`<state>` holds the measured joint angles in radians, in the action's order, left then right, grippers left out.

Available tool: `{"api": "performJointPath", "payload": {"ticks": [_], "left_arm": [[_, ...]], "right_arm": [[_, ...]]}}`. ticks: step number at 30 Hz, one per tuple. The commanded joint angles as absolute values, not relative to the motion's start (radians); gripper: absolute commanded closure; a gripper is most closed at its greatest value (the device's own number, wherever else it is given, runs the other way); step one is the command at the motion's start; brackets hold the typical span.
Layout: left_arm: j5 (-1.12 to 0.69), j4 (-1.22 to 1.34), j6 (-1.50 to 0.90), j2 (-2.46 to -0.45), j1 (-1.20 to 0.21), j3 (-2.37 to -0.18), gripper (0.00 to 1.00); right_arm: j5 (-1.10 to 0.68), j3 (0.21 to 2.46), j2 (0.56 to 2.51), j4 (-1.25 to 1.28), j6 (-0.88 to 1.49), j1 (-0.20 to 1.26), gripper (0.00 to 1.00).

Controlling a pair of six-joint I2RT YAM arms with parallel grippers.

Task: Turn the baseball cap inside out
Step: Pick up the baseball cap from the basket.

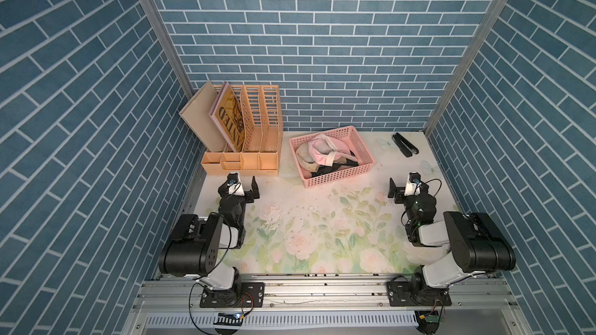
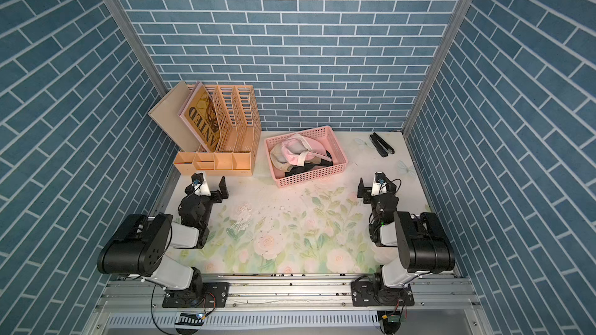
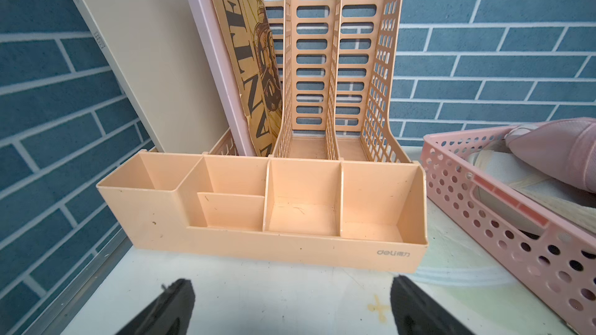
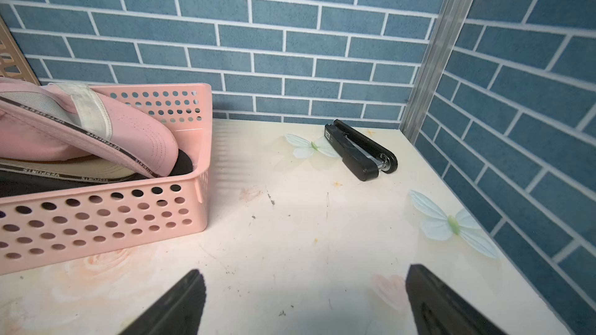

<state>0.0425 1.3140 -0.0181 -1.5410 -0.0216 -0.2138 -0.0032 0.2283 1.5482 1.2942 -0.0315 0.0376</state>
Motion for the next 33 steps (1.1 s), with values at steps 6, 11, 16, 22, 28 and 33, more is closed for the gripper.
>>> {"api": "performJointPath", "payload": {"ticks": [6, 11, 16, 22, 28, 33], "left_arm": [[0.038, 1.317, -0.009, -1.527, -0.017, -0.206, 0.00], [0.038, 1.316, -0.010, -1.528, -0.017, -0.205, 0.00], [0.037, 1.315, -0.009, -1.528, -0.017, -0.206, 0.00], [0.037, 1.315, -0.010, -1.528, -0.017, -0.206, 0.00], [0.092, 1.120, -0.013, -1.422, -0.029, -0.280, 0.00], [0.264, 0.514, -0.042, -1.239, -0.131, -0.591, 0.01]], "right_arm": [[0.009, 0.218, 1.532, 1.290, -0.043, 0.043, 0.00], [0.009, 0.218, 1.532, 1.290, -0.043, 0.042, 0.00], [0.009, 0.218, 1.531, 1.289, -0.043, 0.042, 0.00], [0.009, 0.221, 1.533, 1.284, -0.043, 0.043, 0.00], [-0.005, 0.234, 1.473, 1.204, -0.050, 0.043, 0.00], [0.010, 0.404, 1.201, 0.694, 0.021, 0.069, 0.00]]}}
